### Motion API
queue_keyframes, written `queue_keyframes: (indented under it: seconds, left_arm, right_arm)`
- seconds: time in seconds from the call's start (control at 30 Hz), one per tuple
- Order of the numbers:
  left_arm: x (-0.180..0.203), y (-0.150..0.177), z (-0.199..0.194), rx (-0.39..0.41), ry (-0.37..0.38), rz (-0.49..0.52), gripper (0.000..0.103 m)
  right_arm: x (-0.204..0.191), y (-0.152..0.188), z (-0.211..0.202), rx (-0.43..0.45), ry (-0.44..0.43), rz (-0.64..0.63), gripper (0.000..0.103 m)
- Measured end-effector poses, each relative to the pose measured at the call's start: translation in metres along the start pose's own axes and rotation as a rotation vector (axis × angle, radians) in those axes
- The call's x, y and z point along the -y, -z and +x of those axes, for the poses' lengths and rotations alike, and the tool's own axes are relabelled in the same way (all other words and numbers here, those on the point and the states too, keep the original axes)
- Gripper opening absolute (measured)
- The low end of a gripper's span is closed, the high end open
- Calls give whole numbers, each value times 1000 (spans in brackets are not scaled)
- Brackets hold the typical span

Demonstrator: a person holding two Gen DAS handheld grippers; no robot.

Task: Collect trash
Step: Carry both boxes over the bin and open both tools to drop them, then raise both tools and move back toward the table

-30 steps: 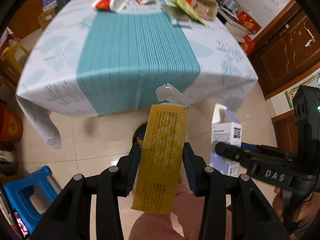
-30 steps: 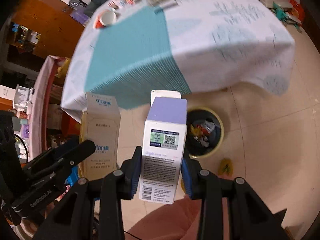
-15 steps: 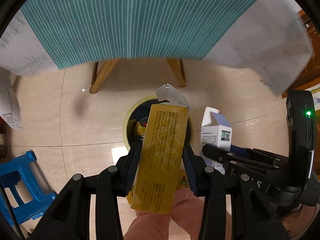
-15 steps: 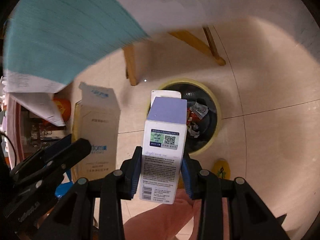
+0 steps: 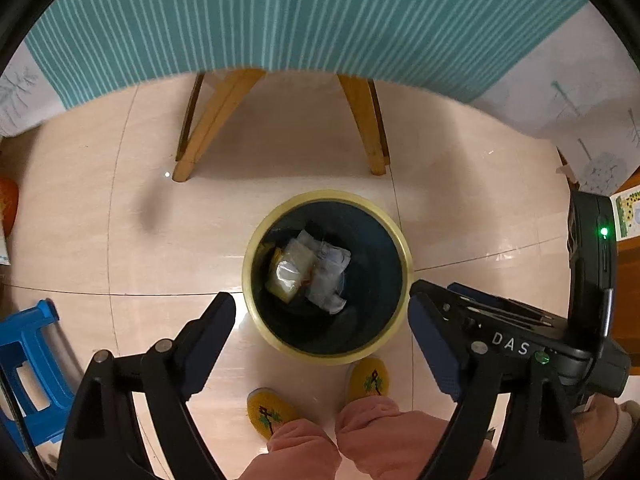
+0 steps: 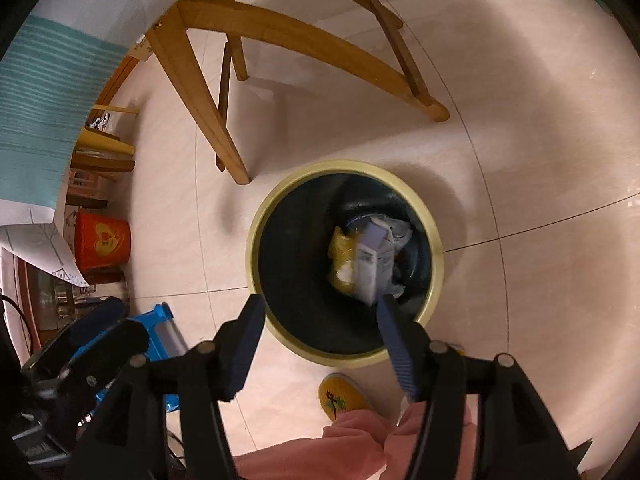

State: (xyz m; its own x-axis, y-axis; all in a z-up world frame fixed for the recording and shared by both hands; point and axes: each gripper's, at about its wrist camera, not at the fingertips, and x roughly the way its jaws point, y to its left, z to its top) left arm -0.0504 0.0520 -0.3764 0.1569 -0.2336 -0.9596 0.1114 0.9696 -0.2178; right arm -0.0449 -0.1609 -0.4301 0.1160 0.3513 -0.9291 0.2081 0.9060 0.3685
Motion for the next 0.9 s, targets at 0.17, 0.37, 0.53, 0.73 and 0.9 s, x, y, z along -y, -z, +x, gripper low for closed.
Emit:
queue_keyframes:
  seconds: [0.17,0.37,0.53,0.73,0.9]
  left_arm:
    - [2,-6,-39,10,3,-15,86]
    - [5,-11,-124,47,25,-54,86]
    - [8,-17,-204,106,19,-47,86]
    - [8,-23,-293,202,15,-30,86]
    - [11,-28,-351,269,5,-6,86]
  right_arm:
    - [-10,1,-29,25,-2,-2,59]
    - [-35,7,-102,62,-10,-14,58]
    - [-63,14,-170,97,-17,-42,59]
    - [-105,22,-254,187,-23,-122,58]
    - [-131,31,-305,263,-33,-148,58]
